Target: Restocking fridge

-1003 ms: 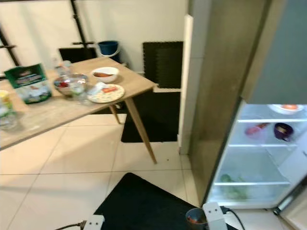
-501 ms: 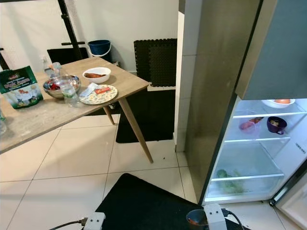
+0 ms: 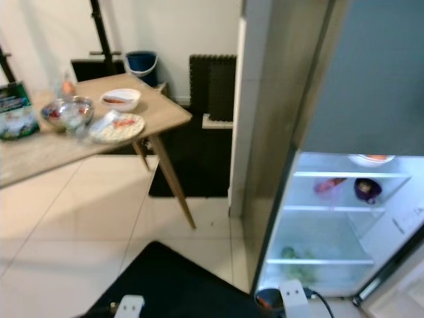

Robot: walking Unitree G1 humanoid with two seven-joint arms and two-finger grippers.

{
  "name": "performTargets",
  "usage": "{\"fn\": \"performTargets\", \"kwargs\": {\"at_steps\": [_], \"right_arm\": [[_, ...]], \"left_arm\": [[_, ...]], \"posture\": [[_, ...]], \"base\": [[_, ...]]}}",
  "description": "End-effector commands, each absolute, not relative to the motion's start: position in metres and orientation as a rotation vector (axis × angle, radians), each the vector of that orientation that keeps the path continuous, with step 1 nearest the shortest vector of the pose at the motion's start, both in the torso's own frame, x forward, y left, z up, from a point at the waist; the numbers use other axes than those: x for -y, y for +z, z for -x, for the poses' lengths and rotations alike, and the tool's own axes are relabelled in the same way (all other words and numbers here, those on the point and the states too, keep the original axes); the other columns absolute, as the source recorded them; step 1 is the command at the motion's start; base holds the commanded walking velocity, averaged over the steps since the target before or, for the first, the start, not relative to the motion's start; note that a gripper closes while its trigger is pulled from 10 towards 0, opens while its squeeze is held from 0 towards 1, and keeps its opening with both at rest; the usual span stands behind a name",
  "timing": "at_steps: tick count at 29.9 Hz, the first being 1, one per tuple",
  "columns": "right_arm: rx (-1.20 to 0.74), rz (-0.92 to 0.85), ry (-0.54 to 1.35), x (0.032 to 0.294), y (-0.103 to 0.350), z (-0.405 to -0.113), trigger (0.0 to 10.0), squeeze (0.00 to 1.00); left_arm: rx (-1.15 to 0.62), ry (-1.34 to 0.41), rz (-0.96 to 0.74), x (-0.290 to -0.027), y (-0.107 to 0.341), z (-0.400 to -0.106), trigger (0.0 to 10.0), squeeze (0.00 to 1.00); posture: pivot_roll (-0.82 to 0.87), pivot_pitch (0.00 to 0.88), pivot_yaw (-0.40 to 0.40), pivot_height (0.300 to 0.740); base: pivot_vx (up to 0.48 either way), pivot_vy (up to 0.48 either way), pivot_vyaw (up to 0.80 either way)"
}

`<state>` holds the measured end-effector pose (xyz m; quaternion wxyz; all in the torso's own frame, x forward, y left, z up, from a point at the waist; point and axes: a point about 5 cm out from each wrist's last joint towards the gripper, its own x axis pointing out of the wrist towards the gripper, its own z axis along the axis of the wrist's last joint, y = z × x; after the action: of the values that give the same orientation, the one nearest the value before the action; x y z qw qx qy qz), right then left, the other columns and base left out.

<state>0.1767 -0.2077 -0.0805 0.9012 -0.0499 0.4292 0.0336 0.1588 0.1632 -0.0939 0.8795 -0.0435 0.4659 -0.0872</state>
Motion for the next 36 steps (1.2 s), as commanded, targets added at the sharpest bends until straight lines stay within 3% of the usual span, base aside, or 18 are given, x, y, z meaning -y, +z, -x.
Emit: {"fn": "performTargets", "kwargs": {"at_steps": [1,18,36], "right_arm": [[-0.869,0.116,0.073,0.208,-0.078,-0.181,10.0,0.0],[-0.806,0.127,0.098,0.205,-0.069,-0.198,10.0,0.0],[-0.688,0.125,0.179,0.197,-0.052,-0.226,10.0,0.0]], "left_arm": [[-0.993,-0.19,0.085,-0.162,-0.096,-0.154,10.0,0.0],[-0.997,-0.195,0.076,-0.163,-0.097,-0.153,10.0,0.0],[-0.988,-0.19,0.064,-0.162,-0.096,-0.156,10.0,0.0]], "posture": [[-0.13,0.0,0.004,0.74],[-0.14,0.0,0.009,0.74],[-0.14,0.0,0.01,0.74]], "base": [[0.0,-0.465,0.0],[0.0,-0.429,0.0],[0.0,0.0,0.0]]}}
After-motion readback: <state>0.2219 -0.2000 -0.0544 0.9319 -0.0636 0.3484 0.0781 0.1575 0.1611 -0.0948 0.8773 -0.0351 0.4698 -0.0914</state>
